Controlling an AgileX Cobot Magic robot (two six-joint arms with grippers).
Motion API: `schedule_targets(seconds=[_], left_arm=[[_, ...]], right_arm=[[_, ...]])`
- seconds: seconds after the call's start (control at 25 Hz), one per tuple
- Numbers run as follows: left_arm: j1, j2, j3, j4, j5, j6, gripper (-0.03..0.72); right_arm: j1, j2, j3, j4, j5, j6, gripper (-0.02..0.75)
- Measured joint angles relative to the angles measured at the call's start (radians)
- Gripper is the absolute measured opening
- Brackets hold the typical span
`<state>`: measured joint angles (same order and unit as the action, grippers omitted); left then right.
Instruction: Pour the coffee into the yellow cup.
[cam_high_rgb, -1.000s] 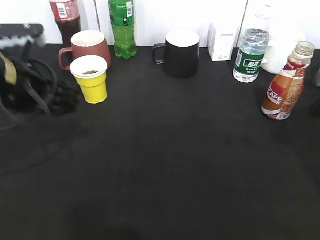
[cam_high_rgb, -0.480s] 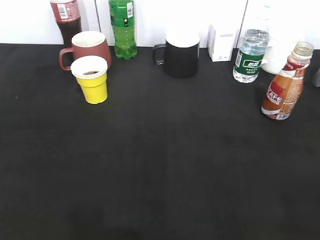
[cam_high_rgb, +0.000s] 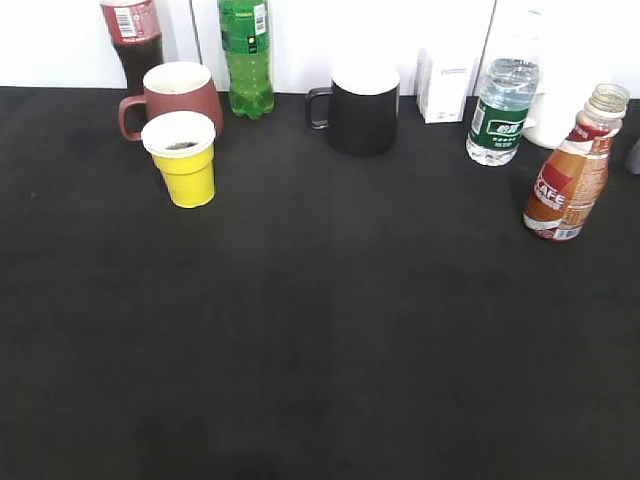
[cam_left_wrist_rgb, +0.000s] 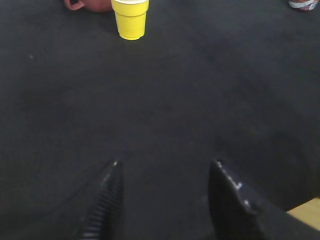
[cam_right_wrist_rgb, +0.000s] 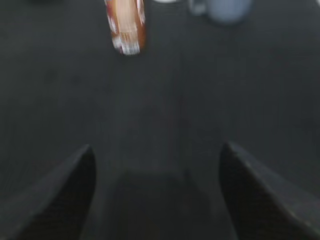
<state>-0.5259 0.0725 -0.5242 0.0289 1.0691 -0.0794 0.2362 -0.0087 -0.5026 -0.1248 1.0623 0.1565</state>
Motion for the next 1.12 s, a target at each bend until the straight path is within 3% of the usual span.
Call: schedule_targets(seconds=[0.48, 0.56, 0.68, 0.84, 1.12], left_arm=[[0.004, 0.000, 0.000, 0.000, 0.000, 0.000, 0.393], [0.062, -0.011, 0.000, 0.000, 0.000, 0.001, 0.366], [0.227, -0.079, 0.000, 0.000, -0.001, 0.001, 0.312], [0.423, -0.080, 0.001, 0.000, -0.001, 0.001, 0.241], [0.470, -0.080, 0.001, 0.000, -0.001, 0.001, 0.239]], right_arm=[[-0.017, 0.000, 0.000, 0.000, -0.009, 0.000, 0.595], [-0.082, -0.001, 0.000, 0.000, -0.009, 0.000, 0.595], [-0.197, -0.001, 0.001, 0.000, -0.010, 0.000, 0.595], [-0.220, -0.001, 0.001, 0.000, -0.010, 0.000, 0.590], [-0.220, -0.001, 0.001, 0.000, -0.011, 0.000, 0.589]])
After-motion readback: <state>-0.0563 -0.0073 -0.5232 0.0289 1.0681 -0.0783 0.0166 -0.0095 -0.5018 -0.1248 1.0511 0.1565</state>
